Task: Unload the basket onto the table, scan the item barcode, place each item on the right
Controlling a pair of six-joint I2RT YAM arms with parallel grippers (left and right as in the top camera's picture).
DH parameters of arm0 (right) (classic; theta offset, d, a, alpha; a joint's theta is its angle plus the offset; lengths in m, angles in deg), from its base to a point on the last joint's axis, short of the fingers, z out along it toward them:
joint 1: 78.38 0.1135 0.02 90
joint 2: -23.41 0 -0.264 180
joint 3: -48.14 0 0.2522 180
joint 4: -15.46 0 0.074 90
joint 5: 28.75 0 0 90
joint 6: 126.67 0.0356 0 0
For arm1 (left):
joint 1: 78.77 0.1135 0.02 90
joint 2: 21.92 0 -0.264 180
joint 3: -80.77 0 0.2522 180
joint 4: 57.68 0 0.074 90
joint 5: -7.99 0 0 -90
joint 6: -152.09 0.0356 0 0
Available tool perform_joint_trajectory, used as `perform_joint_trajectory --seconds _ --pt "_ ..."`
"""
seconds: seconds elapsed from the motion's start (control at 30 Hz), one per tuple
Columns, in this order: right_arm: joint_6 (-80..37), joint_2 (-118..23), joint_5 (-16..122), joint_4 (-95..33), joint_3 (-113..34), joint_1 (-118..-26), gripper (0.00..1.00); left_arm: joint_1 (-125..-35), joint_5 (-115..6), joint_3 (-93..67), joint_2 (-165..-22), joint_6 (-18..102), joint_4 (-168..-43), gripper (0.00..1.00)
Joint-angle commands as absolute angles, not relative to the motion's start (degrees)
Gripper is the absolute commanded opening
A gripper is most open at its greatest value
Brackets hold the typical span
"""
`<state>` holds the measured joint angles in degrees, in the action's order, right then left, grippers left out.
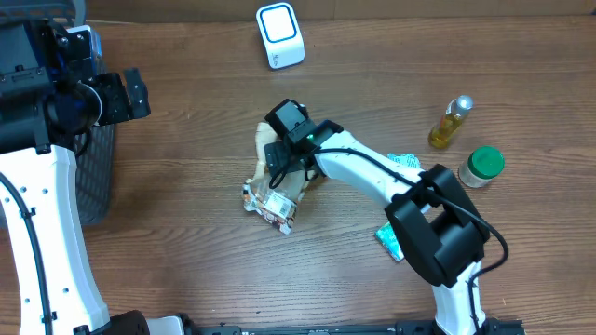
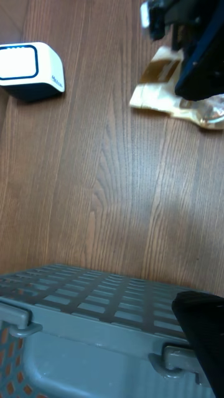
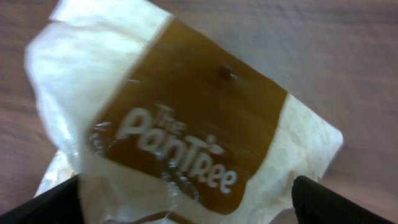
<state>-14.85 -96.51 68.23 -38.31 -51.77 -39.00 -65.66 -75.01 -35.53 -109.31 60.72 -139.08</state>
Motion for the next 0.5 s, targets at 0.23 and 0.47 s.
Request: perform_joint_trajectory --seconds 0.23,0.47 --pt "-11.11 -93.4 68.69 -56.32 -51.38 -38.61 1.0 -66.04 -75.12 -36.16 -109.33 60.37 -138.88 1.0" --pt "-11.18 -93.4 68.71 -56.97 -51.38 -38.61 1.0 -66.04 -75.12 -36.16 -109.33 60.37 -138.9 1.0"
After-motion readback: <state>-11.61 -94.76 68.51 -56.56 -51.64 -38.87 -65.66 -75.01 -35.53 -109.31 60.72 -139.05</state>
